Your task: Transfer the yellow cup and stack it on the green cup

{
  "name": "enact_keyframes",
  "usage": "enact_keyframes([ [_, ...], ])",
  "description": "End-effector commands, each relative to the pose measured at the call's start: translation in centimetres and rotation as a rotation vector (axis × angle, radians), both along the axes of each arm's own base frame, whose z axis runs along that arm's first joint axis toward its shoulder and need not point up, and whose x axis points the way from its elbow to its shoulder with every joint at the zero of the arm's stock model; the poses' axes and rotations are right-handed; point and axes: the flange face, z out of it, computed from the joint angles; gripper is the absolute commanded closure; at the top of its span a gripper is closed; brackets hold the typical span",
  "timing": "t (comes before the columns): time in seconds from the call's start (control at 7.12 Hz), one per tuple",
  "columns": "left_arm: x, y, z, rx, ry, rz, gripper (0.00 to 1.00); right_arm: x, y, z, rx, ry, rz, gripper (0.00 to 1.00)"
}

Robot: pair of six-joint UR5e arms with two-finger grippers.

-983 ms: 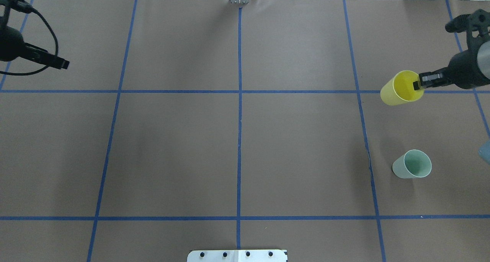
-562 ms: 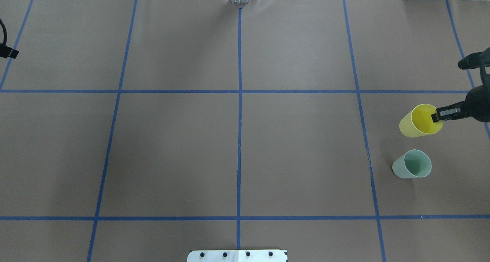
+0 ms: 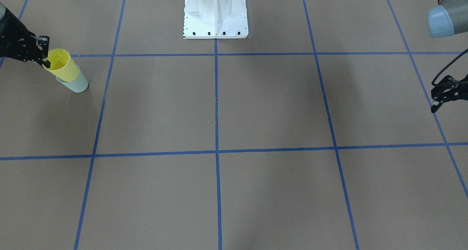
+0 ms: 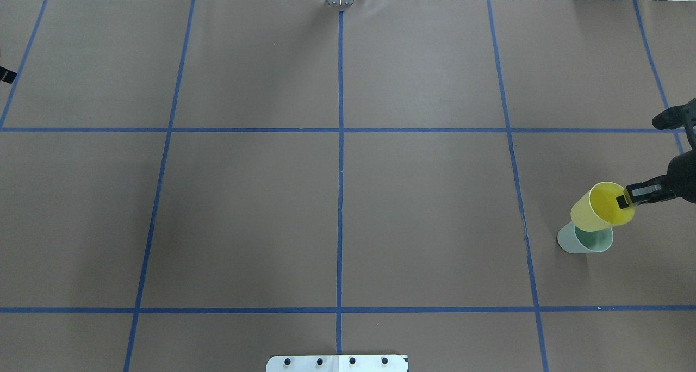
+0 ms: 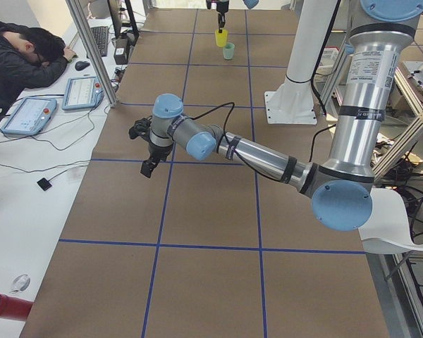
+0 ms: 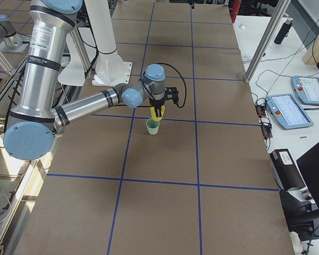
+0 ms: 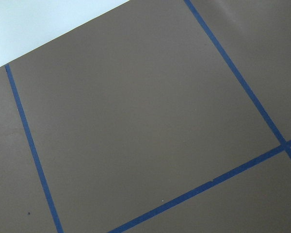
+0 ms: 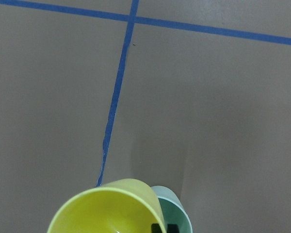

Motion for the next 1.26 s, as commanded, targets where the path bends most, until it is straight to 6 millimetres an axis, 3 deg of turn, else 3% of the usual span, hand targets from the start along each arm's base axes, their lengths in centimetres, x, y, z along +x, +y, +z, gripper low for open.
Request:
enact_keyframes([
  [0.0,0.1,-0.1,0.2,-0.003,-0.001,0.001,0.00,-0.1,0.6,0.8,-0.019,0.012,-0.012,1.00],
  [0.28,0.1,-0.1,0.4,-0.006,-0.002,0.001,0.00,-1.1,0.9,1.4,-0.055,0.040,-0.036,1.00],
  [1.12,0.2,-0.2,0.7,-0.013,-0.003,0.001,0.00,-1.1,0.7,2.1,-0.068,0.048,-0.035,1.00],
])
